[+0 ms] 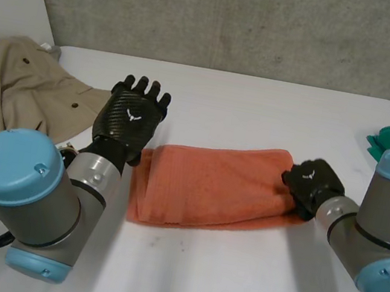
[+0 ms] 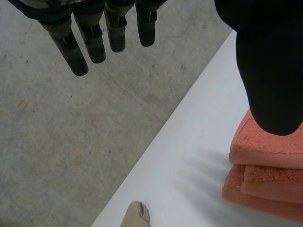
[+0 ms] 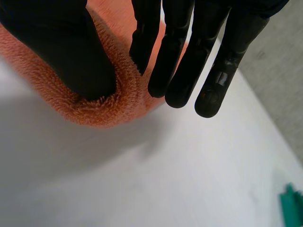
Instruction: Fold the laundry.
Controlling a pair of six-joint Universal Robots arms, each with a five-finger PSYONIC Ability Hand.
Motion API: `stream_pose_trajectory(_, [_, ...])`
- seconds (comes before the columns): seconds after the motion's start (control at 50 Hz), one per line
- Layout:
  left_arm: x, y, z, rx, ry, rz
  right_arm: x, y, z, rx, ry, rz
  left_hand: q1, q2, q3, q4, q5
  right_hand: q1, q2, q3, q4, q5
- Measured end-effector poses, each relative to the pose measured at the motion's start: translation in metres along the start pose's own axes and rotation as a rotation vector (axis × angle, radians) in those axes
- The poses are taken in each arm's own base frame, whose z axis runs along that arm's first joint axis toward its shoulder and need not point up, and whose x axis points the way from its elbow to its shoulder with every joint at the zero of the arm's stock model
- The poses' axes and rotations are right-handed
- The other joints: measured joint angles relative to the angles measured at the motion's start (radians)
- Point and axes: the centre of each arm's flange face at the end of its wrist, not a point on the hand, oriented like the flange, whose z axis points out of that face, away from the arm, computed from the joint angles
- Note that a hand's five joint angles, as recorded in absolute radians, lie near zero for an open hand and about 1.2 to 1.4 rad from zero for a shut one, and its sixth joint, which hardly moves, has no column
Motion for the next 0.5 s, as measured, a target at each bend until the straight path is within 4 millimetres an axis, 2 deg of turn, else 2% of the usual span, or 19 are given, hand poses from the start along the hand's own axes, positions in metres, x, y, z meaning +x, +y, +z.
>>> stream_pose_trajectory(0.08, [-0.003,0.000,-0.001,-0.009,-0.005,0.001,0.002,-0.022,0.001,0.074,0.032,-0.078,0.000,0.000,0.000,0.000,0.000,0.015,0.000,0.000,0.002,0.000])
stream_pose_trajectory(0.12, [-0.008,0.001,0.000,-0.020,-0.014,0.000,-0.008,-0.048,-0.001,0.170,0.042,-0.166,0.000,0.000,0.000,0.000,0.000,0.020,0.000,0.000,0.003,0.000])
stream_pose_trajectory(0.14, [-0.010,0.001,0.000,-0.022,-0.016,-0.001,-0.010,-0.052,-0.002,0.185,0.042,-0.180,0.000,0.000,0.000,0.000,0.000,0.020,0.000,0.000,0.003,0.000])
stream_pose_trajectory(0.16, [-0.013,0.001,0.000,-0.027,-0.023,-0.002,-0.022,-0.068,-0.005,0.250,0.038,-0.236,0.000,0.000,0.000,0.000,0.000,0.019,0.000,0.000,0.003,0.000])
stream_pose_trajectory(0.2, [-0.018,0.001,0.001,-0.034,-0.034,-0.003,-0.040,-0.087,-0.011,0.338,0.026,-0.308,0.000,0.000,0.000,0.000,0.000,0.019,0.000,0.001,0.003,0.006])
stream_pose_trajectory(0.22, [-0.020,0.001,0.001,-0.036,-0.038,-0.003,-0.044,-0.090,-0.013,0.356,0.022,-0.323,0.000,0.000,0.000,0.000,0.000,0.019,0.000,0.001,0.003,0.006])
stream_pose_trajectory(0.24, [-0.024,0.001,0.001,-0.042,-0.049,-0.004,-0.063,-0.104,-0.019,0.435,0.001,-0.385,0.000,0.000,0.000,0.000,0.000,0.019,0.000,0.001,0.003,0.021])
stream_pose_trajectory(0.26, [-0.025,0.002,0.001,-0.043,-0.052,-0.004,-0.068,-0.107,-0.021,0.454,-0.004,-0.399,0.000,0.000,0.000,0.000,0.000,0.019,0.000,0.001,0.003,0.022])
stream_pose_trajectory(0.28, [-0.028,0.002,0.002,-0.046,-0.060,-0.004,-0.082,-0.113,-0.026,0.504,-0.026,-0.435,0.000,0.000,0.000,0.000,0.000,0.019,0.000,0.001,0.003,0.024])
stream_pose_trajectory(0.3, [-0.030,0.002,0.002,-0.047,-0.066,-0.004,-0.088,-0.115,-0.028,0.524,-0.040,-0.448,0.000,0.000,0.000,0.000,0.000,0.019,0.000,0.001,0.003,0.025])
stream_pose_trajectory(0.34, [-0.035,0.002,0.003,-0.050,-0.080,-0.004,-0.121,-0.119,-0.036,0.616,-0.131,-0.501,0.000,0.000,0.000,0.000,0.000,0.019,0.000,0.001,0.003,0.026])
stream_pose_trajectory(0.38, [-0.038,0.003,0.003,-0.051,-0.088,-0.004,-0.137,-0.118,-0.041,0.654,-0.185,-0.515,0.000,0.000,0.000,0.000,0.000,0.016,-0.013,-0.014,-0.013,0.016])
stream_pose_trajectory(0.42, [-0.042,0.003,0.004,-0.053,-0.099,-0.003,-0.158,-0.115,-0.046,0.693,-0.269,-0.508,0.000,0.000,0.000,0.000,0.000,-0.163,-0.275,-0.265,-0.268,-0.203])
stream_pose_trajectory(0.46, [-0.042,0.003,0.004,-0.053,-0.099,-0.003,-0.158,-0.115,-0.046,0.693,-0.269,-0.508,0.000,0.000,0.000,0.000,0.000,-0.163,-0.275,-0.265,-0.268,-0.203])
stream_pose_trajectory(0.48, [-0.045,0.003,0.006,-0.051,-0.109,-0.004,-0.168,-0.113,-0.049,0.701,-0.336,-0.442,0.000,0.000,0.000,0.000,0.000,-0.519,-0.680,-0.679,-0.684,-0.613])
stream_pose_trajectory(0.5, [-0.045,0.003,0.006,-0.050,-0.109,-0.004,-0.168,-0.114,-0.049,0.698,-0.345,-0.418,0.000,0.000,0.000,0.000,0.000,-0.519,-0.680,-0.679,-0.684,-0.613])
